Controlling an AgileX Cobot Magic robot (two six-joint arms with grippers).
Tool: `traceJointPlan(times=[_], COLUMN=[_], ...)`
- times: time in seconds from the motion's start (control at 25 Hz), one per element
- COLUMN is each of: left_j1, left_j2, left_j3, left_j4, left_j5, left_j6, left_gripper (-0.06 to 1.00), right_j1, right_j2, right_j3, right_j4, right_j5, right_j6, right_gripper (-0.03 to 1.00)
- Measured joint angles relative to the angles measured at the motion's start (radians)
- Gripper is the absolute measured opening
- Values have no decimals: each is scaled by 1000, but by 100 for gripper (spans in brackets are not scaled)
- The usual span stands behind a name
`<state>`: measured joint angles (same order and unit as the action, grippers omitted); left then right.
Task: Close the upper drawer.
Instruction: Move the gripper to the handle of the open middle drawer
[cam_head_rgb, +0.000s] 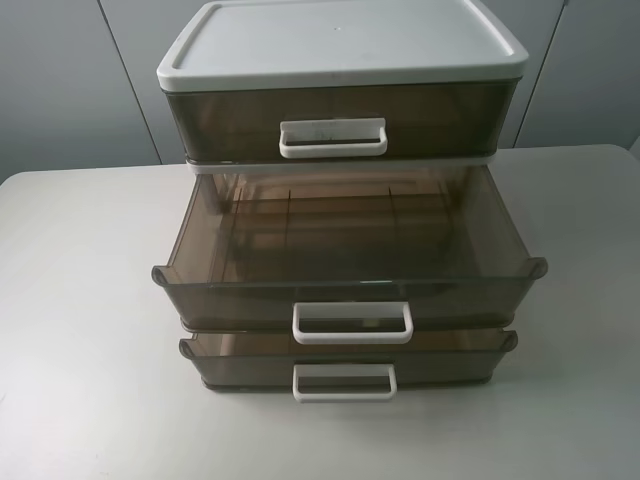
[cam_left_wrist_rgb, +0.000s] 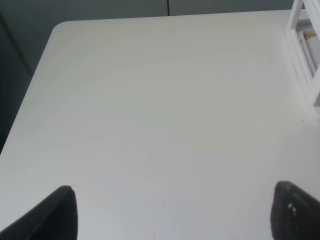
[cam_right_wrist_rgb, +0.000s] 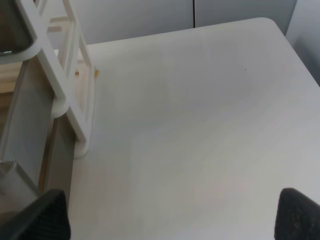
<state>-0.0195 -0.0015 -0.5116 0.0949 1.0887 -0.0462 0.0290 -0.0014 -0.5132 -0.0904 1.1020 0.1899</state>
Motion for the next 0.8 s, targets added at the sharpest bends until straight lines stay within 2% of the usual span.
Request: traceJointPlan(times=[0.8], left_j1=[0], left_j2=[0], left_j3=[0], left_j4=[0], left_j5=[0], left_j6=[0], left_gripper=[74], right_j1=[0], right_j2=[0], right_j3=[0], right_j4=[0], right_j5=[0], right_j6=[0], right_gripper=[62])
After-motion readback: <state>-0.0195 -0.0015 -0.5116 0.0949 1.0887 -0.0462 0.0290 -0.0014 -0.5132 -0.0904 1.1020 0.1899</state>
